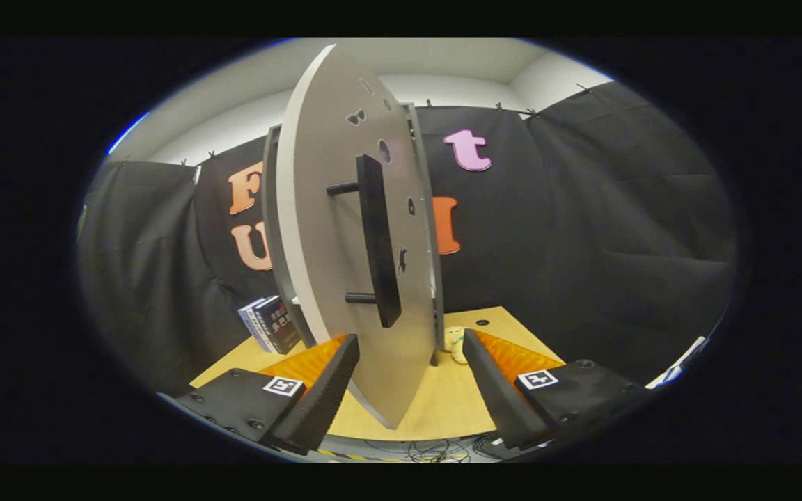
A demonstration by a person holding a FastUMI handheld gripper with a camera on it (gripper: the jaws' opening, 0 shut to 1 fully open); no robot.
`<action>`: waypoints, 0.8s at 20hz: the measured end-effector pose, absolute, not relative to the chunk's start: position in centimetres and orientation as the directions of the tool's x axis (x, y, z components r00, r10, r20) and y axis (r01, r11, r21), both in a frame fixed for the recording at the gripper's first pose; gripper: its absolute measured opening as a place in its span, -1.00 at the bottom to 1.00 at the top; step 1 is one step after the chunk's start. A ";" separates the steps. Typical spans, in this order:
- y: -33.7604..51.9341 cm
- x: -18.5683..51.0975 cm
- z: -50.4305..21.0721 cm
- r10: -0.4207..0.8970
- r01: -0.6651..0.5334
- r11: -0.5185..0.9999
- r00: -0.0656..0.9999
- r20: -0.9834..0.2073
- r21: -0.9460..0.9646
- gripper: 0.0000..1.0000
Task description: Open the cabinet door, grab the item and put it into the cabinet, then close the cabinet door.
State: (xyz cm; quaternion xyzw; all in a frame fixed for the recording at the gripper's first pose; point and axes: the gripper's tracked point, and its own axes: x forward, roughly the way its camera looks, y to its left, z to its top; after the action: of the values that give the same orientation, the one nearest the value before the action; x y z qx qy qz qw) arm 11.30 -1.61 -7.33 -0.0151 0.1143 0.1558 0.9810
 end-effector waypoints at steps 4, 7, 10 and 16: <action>2.3 12.0 -7.6 0.354 -0.363 0.932 0.903 -0.243 0.004 0.93; 4.8 12.7 -9.1 0.367 -0.378 0.926 0.892 -0.266 0.009 0.93; 7.4 13.9 -10.6 0.384 -0.389 0.920 0.878 -0.286 0.042 0.93; 11.4 17.6 -12.6 0.401 -0.402 0.913 0.861 -0.313 0.061 0.94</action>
State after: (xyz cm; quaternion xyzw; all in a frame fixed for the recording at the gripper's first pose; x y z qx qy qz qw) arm 17.56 11.36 -12.62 -0.0030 0.1614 0.2081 0.9647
